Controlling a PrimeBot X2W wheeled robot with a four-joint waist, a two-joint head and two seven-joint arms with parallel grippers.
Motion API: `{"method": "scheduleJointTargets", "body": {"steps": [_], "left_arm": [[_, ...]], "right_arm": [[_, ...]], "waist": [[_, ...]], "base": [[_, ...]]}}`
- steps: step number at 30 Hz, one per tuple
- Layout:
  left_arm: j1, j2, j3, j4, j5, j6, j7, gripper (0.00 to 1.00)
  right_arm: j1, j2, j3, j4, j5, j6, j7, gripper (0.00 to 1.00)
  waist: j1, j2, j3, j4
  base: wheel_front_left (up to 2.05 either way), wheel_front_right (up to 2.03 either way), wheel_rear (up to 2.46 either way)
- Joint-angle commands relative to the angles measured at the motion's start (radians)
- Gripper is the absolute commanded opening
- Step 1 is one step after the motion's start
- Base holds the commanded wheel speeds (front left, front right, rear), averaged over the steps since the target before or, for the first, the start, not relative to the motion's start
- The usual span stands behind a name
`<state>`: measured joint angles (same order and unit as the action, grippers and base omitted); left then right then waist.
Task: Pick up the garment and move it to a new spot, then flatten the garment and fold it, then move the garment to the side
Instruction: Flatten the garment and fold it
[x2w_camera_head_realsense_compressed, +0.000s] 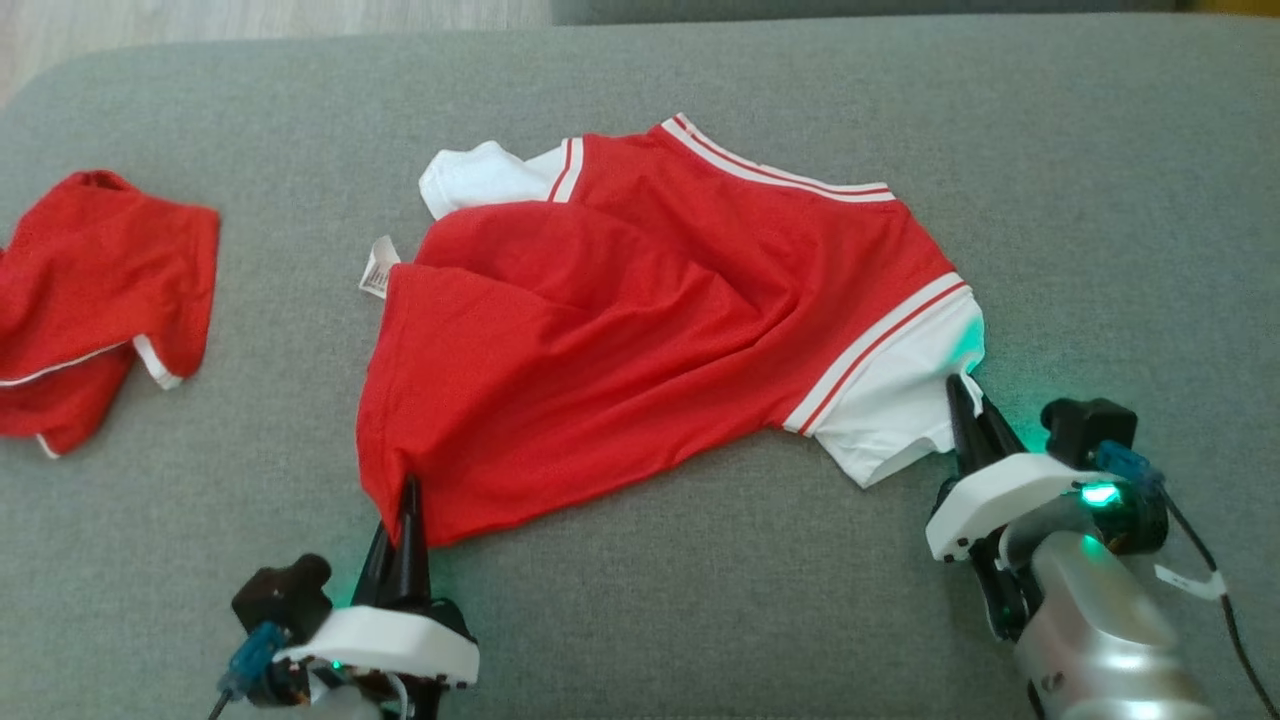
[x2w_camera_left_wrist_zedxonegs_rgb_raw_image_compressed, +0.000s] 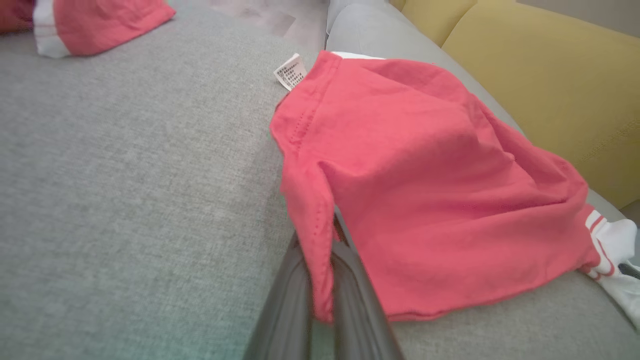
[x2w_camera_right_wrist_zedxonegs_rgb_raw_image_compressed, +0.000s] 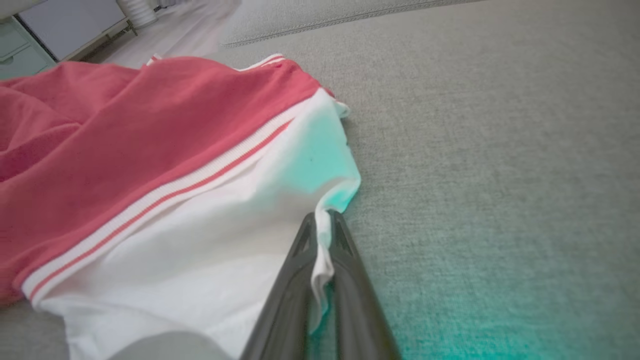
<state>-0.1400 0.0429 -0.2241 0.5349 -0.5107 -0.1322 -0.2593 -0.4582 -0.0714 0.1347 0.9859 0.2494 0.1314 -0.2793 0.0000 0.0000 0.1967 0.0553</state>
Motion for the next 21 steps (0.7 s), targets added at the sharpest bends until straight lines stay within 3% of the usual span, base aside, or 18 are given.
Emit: {"method": "scheduleJointTargets", "body": {"steps": [1, 5, 11, 21], "left_arm": [[-0.037, 0.007, 0.037, -0.042, 0.001, 0.002, -0.002, 0.0], [-0.057, 0.019, 0.067, -0.128, 0.004, 0.002, -0.002, 0.0], [-0.166, 0.107, 0.034, -0.241, 0.007, 0.002, -0.002, 0.0], [-0.459, 0.265, -0.074, -0.318, -0.069, 0.002, 0.001, 0.0]], "right_arm": [[0.036, 0.021, 0.032, -0.04, 0.018, -0.001, 0.017, 0.0], [0.044, 0.02, -0.002, -0.213, 0.07, -0.001, 0.017, 0.0], [0.011, 0.006, -0.047, -0.482, 0.223, -0.001, 0.017, 0.0], [-0.173, -0.061, -0.069, -0.714, 0.481, -0.001, 0.02, 0.0]], "waist": [[0.0, 0.0, -0.017, -0.005], [0.0, 0.0, -0.061, -0.02], [0.0, 0.0, -0.155, -0.049], [0.0, 0.0, -0.224, -0.084]], "base": [[0.0, 0.0, 0.0], [0.0, 0.0, 0.0], [0.0, 0.0, 0.0], [0.0, 0.0, 0.0]]}}
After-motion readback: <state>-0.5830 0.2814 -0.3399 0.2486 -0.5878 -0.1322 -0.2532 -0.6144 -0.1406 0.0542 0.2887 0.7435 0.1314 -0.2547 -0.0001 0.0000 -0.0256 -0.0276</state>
